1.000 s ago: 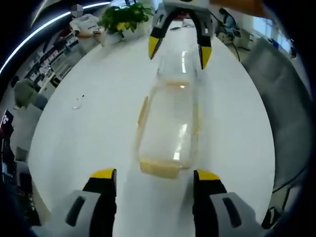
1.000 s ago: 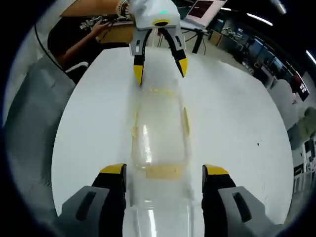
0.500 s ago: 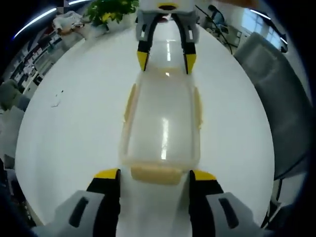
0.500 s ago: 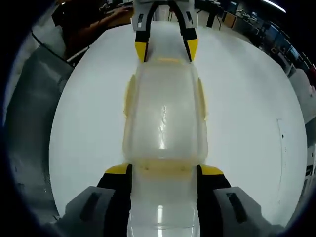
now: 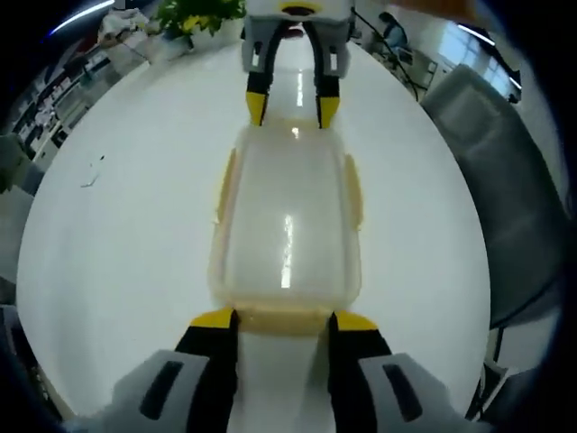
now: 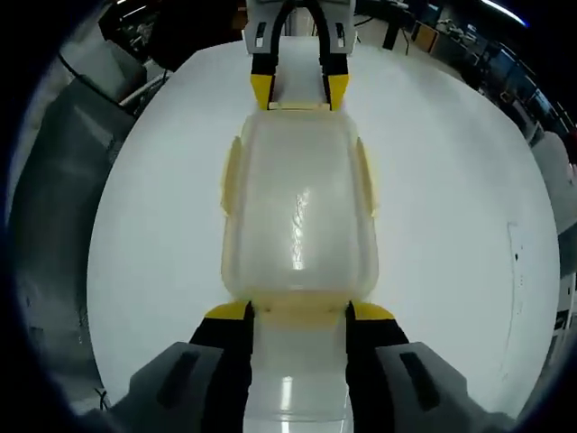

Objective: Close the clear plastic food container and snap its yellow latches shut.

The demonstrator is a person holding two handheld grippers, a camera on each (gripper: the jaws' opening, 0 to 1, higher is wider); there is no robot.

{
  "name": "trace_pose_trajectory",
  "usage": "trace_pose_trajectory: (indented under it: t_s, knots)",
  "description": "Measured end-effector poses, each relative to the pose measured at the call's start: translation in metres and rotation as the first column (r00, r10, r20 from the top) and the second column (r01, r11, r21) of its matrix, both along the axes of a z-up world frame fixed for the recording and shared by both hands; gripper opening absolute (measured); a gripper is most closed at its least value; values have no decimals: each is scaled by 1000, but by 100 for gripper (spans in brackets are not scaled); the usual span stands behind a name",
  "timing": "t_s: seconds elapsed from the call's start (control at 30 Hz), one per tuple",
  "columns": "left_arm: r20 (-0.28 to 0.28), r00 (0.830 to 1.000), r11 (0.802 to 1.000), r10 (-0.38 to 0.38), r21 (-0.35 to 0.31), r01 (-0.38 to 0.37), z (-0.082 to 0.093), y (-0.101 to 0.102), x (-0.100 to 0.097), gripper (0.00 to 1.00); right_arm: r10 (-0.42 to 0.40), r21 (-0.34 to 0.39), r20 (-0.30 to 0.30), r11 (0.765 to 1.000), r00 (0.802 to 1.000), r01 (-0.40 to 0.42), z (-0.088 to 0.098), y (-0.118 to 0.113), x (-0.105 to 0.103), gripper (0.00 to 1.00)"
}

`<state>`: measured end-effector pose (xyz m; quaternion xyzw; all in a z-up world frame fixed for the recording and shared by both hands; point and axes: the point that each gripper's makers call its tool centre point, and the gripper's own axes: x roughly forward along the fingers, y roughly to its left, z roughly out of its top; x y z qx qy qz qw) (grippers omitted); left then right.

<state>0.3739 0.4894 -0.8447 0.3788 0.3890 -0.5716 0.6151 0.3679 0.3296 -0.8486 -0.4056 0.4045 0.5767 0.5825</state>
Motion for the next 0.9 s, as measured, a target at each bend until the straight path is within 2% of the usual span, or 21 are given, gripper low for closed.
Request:
trace_pose_trajectory:
  t_s: [0.23, 0.33, 0.4, 0.5, 0.63, 0.8, 0.9]
  knots:
    - [-19, 1000, 1000, 13, 29, -12, 0, 3, -12, 35, 11, -6, -4, 1000, 1000, -11, 0, 4, -9, 37]
    - [-36, 999, 999, 22, 30, -21, 5, 5, -19, 35, 19, -7, -28, 1000, 999, -20, 2, 5, -17, 37]
    - [-43, 998, 999, 36, 23, -35, 11, 7, -25, 35, 30, -5, -20, 1000, 999, -31, 5, 5, -19, 37]
    - [-27, 998, 998, 48, 33, -47, 17, 10, -28, 35, 39, 26, -11, 999, 999, -39, 19, 9, -22, 37]
    - [-17, 997, 997, 72, 17, -71, 37, 8, -37, 35, 60, 42, 5, 997, 998, -61, 38, 6, -28, 37]
    - [7, 997, 997, 82, 6, -82, 64, -3, -46, 35, 77, 72, 38, 994, 996, -80, 67, -3, -34, 37]
    - [29, 996, 996, 84, -2, -84, 83, -16, -49, 35, 78, 80, 58, 993, 995, -83, 85, -14, -37, 37]
